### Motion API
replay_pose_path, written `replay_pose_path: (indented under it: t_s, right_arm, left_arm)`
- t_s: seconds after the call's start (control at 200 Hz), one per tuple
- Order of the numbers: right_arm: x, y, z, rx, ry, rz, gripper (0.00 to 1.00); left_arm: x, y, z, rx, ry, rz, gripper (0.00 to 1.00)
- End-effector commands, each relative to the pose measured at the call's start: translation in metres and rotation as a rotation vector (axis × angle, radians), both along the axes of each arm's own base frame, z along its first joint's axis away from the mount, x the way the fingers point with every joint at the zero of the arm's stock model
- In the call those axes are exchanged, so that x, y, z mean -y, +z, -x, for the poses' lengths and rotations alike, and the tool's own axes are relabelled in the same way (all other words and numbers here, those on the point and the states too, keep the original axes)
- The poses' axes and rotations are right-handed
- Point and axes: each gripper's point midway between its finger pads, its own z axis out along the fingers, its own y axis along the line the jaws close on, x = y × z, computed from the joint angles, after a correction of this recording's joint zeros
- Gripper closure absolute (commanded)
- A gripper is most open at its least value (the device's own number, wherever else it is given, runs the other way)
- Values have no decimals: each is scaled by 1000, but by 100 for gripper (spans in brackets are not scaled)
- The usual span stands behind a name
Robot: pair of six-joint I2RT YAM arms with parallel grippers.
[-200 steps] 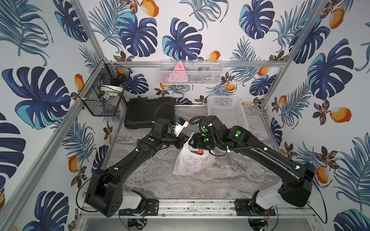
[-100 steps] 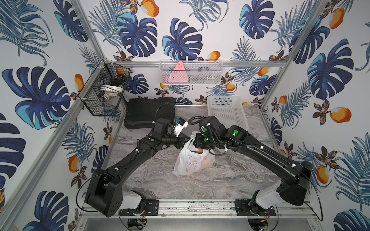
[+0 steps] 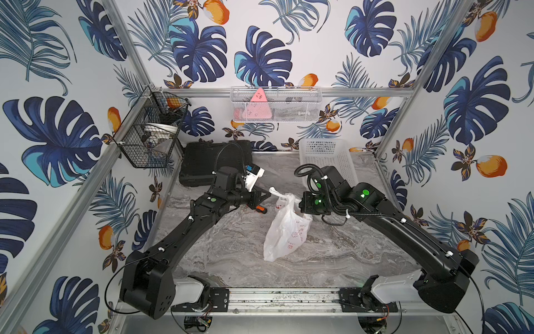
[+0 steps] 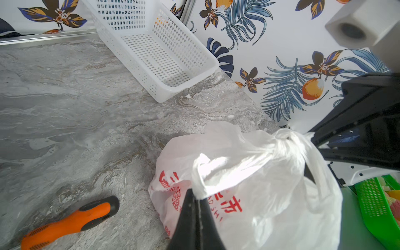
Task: Place the peach into a plastic bag & tie a knot
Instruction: Tie the plastic bag at the center of the board.
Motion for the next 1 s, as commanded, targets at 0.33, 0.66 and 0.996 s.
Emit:
replay_pose_path:
  t_s: [0.33,0.66,0.996]
  right_arm:
    - [92,-59,-9,-88,-169,137,100]
    - [76,-63,-15,-110,-132,40,100]
    - [66,-66,-13,-123,-109,-7,100]
  left_arm:
    - [-37,-29,-5,-74,173,-86,100]
    - [-11,-11,13,-151,40,125,100]
    - [-6,-25,29,-266,9,184,43]
